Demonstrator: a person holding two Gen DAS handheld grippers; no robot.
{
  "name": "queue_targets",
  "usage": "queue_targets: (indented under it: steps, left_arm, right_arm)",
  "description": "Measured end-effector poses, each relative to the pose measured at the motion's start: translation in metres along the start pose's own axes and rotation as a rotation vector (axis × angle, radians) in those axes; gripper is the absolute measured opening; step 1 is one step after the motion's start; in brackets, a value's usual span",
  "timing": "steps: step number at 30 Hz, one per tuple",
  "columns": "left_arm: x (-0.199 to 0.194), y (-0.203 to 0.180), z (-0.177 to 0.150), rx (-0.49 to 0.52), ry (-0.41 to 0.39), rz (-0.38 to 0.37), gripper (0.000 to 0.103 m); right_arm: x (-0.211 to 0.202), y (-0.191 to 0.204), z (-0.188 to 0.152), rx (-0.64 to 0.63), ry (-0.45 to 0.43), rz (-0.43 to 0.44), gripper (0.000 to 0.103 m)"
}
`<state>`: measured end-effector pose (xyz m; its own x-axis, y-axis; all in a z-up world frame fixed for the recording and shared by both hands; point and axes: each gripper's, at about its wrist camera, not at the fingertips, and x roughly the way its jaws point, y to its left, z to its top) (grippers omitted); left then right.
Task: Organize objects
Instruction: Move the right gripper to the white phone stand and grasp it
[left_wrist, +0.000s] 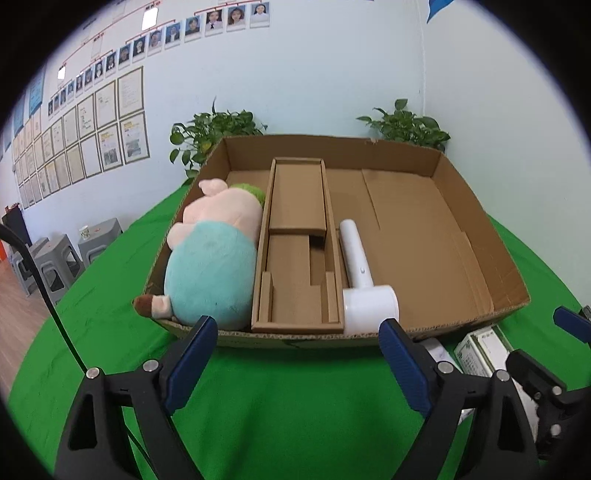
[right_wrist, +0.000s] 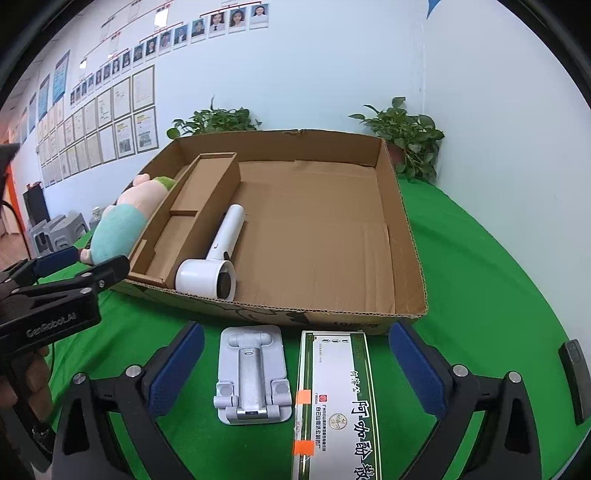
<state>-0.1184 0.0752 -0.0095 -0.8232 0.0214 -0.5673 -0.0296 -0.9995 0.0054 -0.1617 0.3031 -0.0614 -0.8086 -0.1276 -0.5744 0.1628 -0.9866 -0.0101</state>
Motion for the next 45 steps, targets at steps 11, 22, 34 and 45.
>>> queue_targets:
  steps: [11,22,34,45]
  left_arm:
    - [0.008,0.006,-0.032,0.021,0.125,-0.166,0.089]
    - [0.011,0.009,-0.037,0.022,0.148,-0.159,0.089]
    - [0.011,0.017,-0.040,0.003,0.171,-0.147,0.089]
    - [0.014,0.006,-0.051,-0.016,0.287,-0.366,0.089]
  right_arm:
    - [0.009,0.040,-0.046,-0.061,0.168,0.438,0.102]
    - [0.047,0.011,-0.050,-0.037,0.245,0.232,0.102]
    - [0.080,0.040,-0.037,-0.143,0.284,0.159,0.091]
    - [0.031,0.048,-0.062,-0.148,0.305,0.249,0.044]
